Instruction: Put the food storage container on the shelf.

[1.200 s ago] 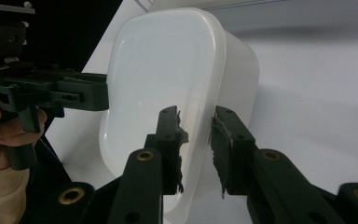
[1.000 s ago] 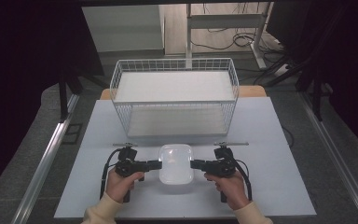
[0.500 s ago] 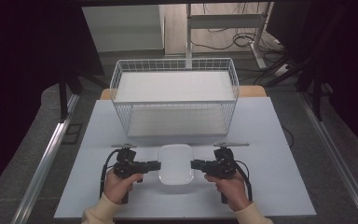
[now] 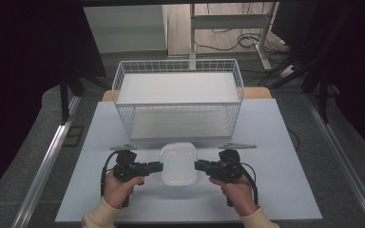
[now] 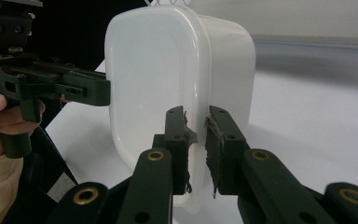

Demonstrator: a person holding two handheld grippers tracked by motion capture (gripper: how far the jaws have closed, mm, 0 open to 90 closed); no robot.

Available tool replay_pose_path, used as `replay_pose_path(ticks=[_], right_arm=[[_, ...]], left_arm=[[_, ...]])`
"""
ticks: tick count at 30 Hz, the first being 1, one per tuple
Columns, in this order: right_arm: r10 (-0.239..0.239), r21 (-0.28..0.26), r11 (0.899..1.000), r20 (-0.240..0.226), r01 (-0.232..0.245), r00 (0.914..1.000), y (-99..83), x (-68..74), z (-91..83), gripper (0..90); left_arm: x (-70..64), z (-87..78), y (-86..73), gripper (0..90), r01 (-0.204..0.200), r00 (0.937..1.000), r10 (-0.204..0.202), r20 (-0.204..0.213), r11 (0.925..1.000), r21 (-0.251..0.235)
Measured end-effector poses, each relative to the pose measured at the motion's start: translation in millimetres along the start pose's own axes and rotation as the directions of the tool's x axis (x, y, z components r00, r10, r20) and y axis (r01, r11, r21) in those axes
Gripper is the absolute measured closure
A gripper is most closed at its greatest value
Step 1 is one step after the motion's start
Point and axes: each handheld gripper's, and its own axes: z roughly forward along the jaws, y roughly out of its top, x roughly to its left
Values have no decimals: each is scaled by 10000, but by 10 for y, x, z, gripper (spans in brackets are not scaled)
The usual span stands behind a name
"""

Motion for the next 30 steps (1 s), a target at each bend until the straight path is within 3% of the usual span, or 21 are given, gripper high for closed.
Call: replay_pose_path(ticks=[10, 30], right_arm=[[-538, -309, 9981, 68, 539, 9985, 52, 91, -85, 791], [-1064, -791, 9912, 20, 1062, 9943, 151, 222, -224, 794]], left_arm=[[-78, -71, 35, 791, -345, 9994, 344, -50, 9992, -208], [-214, -210, 135, 791, -951, 9954, 944, -136, 9933, -649]])
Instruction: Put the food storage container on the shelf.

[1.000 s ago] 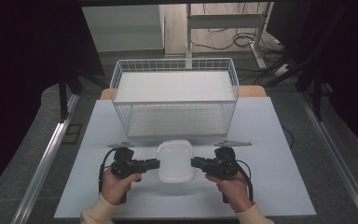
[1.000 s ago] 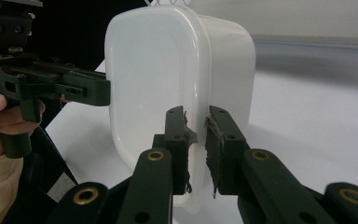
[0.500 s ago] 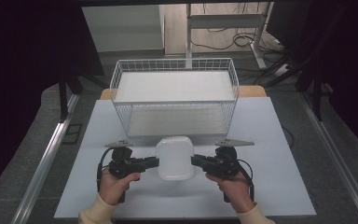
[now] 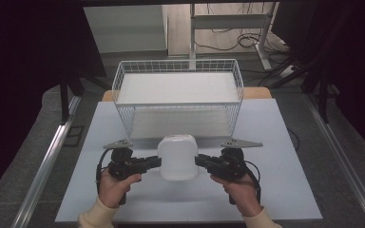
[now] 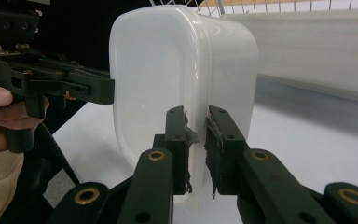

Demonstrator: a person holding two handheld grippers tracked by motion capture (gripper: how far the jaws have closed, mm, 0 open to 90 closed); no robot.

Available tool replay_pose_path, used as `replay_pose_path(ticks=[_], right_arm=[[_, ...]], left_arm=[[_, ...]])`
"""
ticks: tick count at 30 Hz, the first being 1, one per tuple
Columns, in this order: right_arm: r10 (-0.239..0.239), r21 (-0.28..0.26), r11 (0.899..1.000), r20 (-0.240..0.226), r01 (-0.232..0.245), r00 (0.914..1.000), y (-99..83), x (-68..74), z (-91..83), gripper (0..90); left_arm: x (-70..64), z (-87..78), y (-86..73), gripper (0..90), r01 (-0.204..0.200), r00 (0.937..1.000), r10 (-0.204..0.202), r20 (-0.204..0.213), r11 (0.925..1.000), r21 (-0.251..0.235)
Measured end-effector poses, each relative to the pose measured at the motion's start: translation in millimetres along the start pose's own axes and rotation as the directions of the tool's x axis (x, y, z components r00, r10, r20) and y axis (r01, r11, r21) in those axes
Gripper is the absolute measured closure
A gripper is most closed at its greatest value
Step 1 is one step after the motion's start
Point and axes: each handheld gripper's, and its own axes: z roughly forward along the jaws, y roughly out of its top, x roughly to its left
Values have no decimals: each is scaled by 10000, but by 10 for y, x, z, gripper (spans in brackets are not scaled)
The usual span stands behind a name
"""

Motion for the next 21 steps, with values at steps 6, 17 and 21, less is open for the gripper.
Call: replay_pose_path(ticks=[6, 17, 21], right_arm=[[-229, -164, 9996, -72, 227, 9997, 43, 40, -40, 796], [-550, -457, 9975, -76, 546, 9985, 212, 81, -133, 798], [-700, -528, 9961, 52, 702, 9975, 338, 77, -144, 798]], left_arm=[[-64, -60, 40, 791, -248, 9996, 246, -110, 9995, -172], [-112, -117, 259, 790, -639, 9979, 638, -71, 9975, -309], [-126, -133, 403, 789, -820, 9965, 815, -201, 9962, -284]])
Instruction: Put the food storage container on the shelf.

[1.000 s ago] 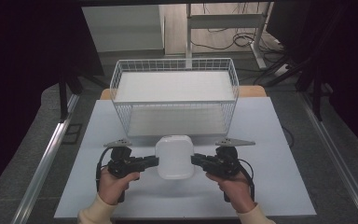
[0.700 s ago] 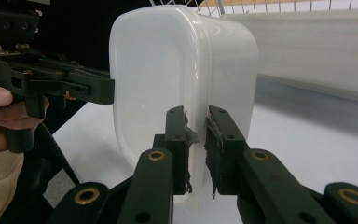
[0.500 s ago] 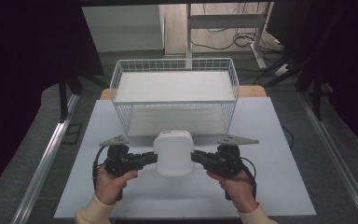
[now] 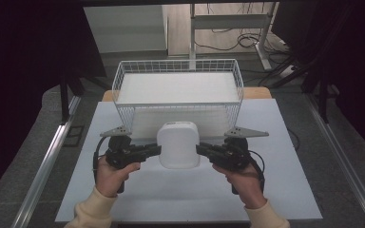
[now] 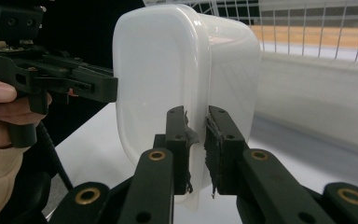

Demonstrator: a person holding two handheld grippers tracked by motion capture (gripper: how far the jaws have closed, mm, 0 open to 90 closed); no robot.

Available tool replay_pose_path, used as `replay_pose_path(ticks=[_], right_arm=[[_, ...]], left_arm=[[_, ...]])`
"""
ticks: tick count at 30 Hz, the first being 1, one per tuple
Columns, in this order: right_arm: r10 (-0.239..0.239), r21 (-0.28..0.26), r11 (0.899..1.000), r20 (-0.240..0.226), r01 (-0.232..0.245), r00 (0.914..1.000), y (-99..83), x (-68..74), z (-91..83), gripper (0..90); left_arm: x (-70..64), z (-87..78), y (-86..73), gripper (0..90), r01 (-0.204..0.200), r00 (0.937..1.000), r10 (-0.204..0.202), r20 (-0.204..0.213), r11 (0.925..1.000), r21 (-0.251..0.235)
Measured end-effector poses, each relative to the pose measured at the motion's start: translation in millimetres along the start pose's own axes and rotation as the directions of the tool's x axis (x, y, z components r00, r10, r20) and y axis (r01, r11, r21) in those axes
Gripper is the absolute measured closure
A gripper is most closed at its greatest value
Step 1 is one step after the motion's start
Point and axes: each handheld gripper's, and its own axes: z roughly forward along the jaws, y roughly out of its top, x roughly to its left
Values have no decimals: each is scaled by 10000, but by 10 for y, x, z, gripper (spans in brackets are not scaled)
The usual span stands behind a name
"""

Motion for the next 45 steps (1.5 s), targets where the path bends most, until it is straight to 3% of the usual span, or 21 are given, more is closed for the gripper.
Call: replay_pose_path(ticks=[9, 16, 25, 45], right_arm=[[-298, -412, 9987, -37, 297, 9995, 397, 69, -105, 798], [-382, -536, 9979, -117, 375, 9992, 610, 72, -115, 798], [-478, -549, 9974, -92, 472, 9988, 860, 29, -98, 798], [-364, -434, 9984, 8, 364, 9993, 1333, -208, 58, 798]], left_arm=[[-101, -179, 393, 789, -490, 9987, 484, -154, 9978, -436], [-103, -245, 574, 790, -531, 9985, 521, -175, 9970, -572], [-40, -252, 813, 790, -472, 9988, 465, -149, 9972, -583], [191, -147, 1309, 789, -264, 9994, 254, -233, 9987, -429]])
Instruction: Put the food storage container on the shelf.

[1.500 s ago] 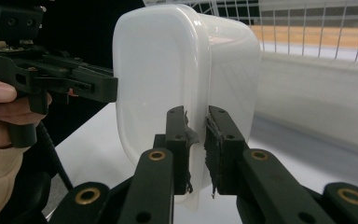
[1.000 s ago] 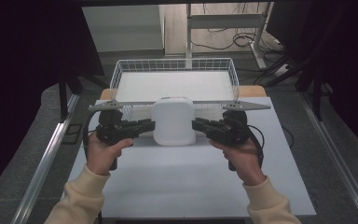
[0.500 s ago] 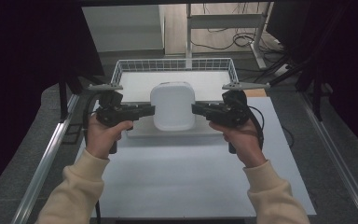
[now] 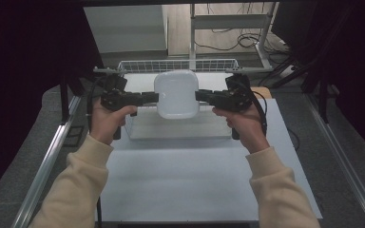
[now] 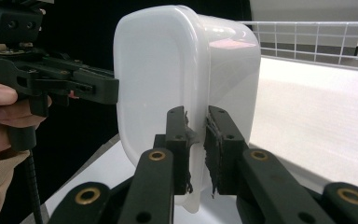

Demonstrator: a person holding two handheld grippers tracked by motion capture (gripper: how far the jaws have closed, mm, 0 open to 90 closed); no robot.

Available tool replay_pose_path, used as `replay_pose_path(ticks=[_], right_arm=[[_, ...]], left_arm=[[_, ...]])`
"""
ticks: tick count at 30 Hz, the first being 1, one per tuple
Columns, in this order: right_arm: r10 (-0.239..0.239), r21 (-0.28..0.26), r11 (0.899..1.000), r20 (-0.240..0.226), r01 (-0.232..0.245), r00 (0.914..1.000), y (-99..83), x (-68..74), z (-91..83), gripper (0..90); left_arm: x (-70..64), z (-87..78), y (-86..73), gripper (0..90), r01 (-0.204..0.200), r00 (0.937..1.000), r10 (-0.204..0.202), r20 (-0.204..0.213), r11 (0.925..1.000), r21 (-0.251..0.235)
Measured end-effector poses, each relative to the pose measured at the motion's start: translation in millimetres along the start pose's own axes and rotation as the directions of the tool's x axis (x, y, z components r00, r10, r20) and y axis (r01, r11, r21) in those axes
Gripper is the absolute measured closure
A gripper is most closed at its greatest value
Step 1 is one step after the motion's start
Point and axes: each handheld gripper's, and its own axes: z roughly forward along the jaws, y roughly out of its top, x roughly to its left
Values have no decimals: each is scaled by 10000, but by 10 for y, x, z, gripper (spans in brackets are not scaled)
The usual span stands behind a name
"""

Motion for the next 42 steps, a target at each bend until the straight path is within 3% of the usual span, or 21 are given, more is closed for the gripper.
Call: replay_pose_path(ticks=[14, 26, 31, 32, 33, 34, 36, 37, 40, 41, 42], right_arm=[[558, 304, 9980, -135, -554, 9984, 355, -293, 220, 798], [1285, 806, 9886, -99, -1273, 9917, 375, -545, 431, 795], [1693, 844, 9822, -138, -1676, 9855, 389, -630, 474, 786], [2064, 978, 9742, -210, -2034, 9782, 407, -683, 492, 778], [2064, 978, 9742, -210, -2034, 9782, 407, -683, 492, 778], [2453, 1061, 9646, -244, -2415, 9691, 427, -739, 518, 771], [2783, 1106, 9551, -167, -2748, 9604, 449, -779, 550, 758], [2783, 1106, 9551, -167, -2748, 9604, 449, -779, 550, 758], [3323, 1226, 9355, 143, -3315, 9431, 477, -852, 638, 728], [3440, 1255, 9306, 220, -3439, 9387, 479, -870, 660, 722], [3569, 1261, 9255, 253, -3571, 9338, 481, -885, 682, 716]], left_arm=[[296, 159, 404, 787, 480, 9988, -483, 49, 9978, 452], [538, 376, 453, 785, 1004, 9949, -1011, 21, 9906, 932], [621, 430, 484, 785, 1487, 9878, -1515, 348, 9862, 721], [687, 462, 507, 786, 1851, 9790, -1910, 714, 9793, 822], [687, 462, 507, 784, 1851, 9790, -1910, 714, 9793, 822], [733, 495, 535, 784, 2220, 9704, -2282, 784, 9717, 812], [762, 528, 566, 775, 2341, 9674, -2409, 781, 9684, 861], [762, 528, 566, 768, 2341, 9674, -2409, 781, 9684, 861], [839, 596, 605, 746, 2792, 9551, -2865, 752, 9555, 950], [839, 596, 605, 739, 2792, 9551, -2865, 752, 9555, 950], [905, 629, 604, 732, 3175, 9416, -3258, 851, 9432, 979]])
